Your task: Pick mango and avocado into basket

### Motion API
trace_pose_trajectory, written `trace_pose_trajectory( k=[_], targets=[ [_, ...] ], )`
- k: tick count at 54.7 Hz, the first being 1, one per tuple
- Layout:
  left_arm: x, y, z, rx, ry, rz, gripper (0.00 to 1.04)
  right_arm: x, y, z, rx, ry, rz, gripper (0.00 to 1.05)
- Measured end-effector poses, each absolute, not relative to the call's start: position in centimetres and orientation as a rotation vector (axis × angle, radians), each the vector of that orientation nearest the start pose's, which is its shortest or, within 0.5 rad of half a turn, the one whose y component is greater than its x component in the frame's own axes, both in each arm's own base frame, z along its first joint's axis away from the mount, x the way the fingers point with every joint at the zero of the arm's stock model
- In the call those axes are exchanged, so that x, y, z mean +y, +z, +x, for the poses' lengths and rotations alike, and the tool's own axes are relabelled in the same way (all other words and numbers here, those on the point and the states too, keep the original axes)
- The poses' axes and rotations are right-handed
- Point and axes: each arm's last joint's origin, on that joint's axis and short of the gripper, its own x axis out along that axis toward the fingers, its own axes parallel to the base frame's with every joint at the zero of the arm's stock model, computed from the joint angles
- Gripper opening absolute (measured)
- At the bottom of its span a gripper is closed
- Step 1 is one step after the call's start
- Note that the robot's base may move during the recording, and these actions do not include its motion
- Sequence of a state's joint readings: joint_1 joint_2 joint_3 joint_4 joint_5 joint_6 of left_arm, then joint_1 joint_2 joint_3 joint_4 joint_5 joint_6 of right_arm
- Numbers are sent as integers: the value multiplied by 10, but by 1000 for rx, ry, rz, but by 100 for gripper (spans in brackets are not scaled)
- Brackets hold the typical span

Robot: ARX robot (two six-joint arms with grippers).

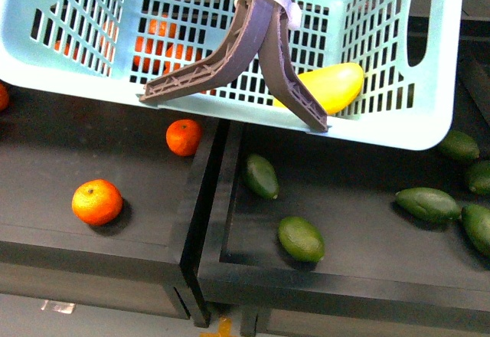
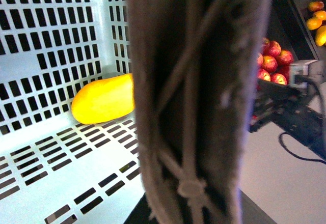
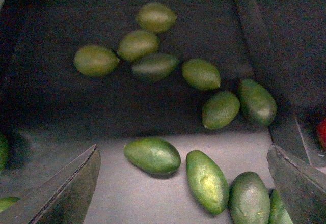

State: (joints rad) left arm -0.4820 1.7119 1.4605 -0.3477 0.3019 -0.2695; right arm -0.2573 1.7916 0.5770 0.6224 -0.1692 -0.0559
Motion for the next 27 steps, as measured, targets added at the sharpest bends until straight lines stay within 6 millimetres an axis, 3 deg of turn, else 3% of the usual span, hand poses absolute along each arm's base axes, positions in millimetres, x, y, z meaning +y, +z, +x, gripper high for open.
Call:
trace_pose_trajectory(
  k=[19,27],
  targets=[
    [-188,308,340,710,-672,-193,6,-74,-7,325,794,60,40,97],
    [-187,308,340,708,-665,-191,6,-69,-34,336,849,163,2,97]
  ],
)
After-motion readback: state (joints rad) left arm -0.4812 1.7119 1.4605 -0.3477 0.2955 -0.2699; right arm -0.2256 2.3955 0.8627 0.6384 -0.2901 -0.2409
